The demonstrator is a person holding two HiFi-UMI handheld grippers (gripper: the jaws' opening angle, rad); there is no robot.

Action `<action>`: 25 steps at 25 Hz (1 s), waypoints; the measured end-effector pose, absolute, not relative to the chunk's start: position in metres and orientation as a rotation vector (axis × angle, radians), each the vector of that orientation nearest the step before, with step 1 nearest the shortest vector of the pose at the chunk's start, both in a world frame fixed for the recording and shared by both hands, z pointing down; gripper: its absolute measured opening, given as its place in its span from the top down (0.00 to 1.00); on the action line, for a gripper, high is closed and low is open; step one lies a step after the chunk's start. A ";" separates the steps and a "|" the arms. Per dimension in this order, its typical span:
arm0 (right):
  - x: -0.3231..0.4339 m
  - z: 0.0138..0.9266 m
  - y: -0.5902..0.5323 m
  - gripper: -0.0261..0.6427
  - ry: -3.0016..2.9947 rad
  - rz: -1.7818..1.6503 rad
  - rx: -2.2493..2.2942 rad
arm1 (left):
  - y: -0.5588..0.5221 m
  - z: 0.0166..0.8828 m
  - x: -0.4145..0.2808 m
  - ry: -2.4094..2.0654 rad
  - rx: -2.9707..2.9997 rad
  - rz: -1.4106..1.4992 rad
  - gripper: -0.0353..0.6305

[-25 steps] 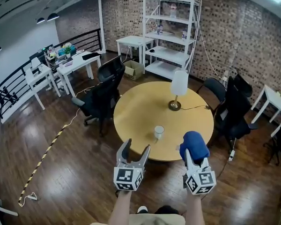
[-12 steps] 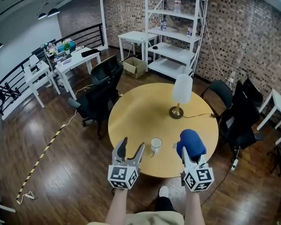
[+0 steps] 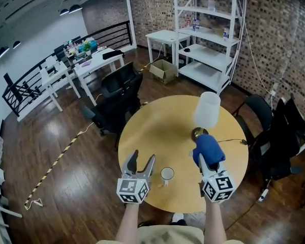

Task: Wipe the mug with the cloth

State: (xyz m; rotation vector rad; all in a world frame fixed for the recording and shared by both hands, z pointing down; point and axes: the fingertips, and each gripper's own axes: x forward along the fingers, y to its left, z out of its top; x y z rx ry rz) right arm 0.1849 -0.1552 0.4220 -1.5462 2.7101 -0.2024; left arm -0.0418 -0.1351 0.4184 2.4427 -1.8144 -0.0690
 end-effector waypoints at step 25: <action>0.142 0.632 -0.157 0.86 3.642 -0.344 -0.899 | -0.086 0.706 0.036 -0.970 2.244 0.699 0.50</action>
